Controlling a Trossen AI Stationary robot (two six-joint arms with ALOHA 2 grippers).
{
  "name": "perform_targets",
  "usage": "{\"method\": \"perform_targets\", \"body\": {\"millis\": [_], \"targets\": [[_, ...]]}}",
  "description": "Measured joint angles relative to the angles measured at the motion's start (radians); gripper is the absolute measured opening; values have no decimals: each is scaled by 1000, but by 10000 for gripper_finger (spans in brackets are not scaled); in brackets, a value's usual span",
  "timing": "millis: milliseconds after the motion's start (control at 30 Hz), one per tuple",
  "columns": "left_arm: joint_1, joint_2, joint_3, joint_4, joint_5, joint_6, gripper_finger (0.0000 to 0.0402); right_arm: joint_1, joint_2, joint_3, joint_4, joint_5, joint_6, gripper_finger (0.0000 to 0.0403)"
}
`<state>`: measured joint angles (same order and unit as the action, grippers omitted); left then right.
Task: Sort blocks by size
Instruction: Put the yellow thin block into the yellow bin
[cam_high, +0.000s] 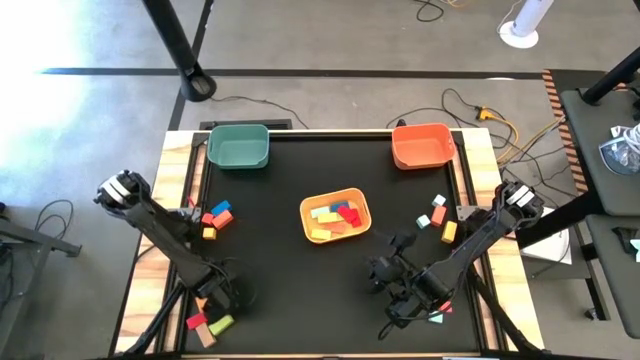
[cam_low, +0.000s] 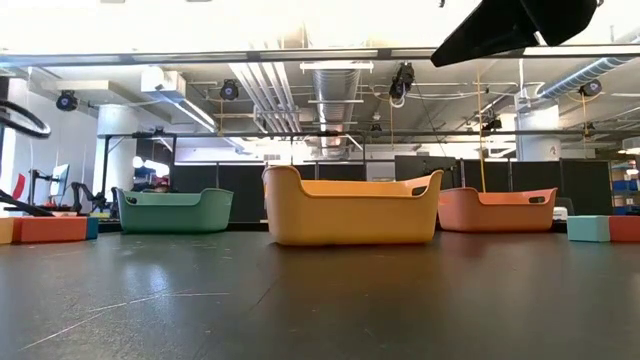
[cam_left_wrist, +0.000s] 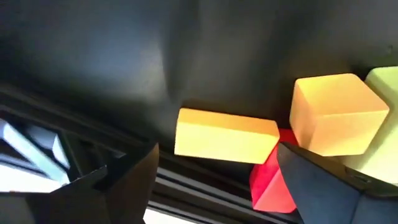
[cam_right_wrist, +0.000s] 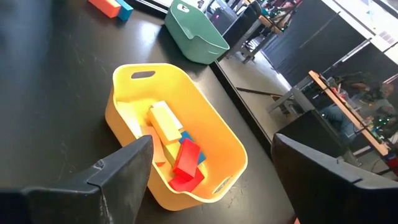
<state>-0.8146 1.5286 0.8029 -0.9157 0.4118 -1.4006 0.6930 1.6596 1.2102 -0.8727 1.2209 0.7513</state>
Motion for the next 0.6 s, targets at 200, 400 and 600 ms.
{"method": "perform_targets", "body": {"millis": [200, 400, 600], "targets": [[0, 59, 28, 5, 0, 83, 313, 0, 0, 0, 10, 0, -1, 324], [0, 102, 26, 13, 49, 122, 313, 0, 0, 0, 16, 1, -2, 329], [0, 127, 24, 24, 59, 164, 313, 0, 0, 0, 18, 1, -2, 319]]}}
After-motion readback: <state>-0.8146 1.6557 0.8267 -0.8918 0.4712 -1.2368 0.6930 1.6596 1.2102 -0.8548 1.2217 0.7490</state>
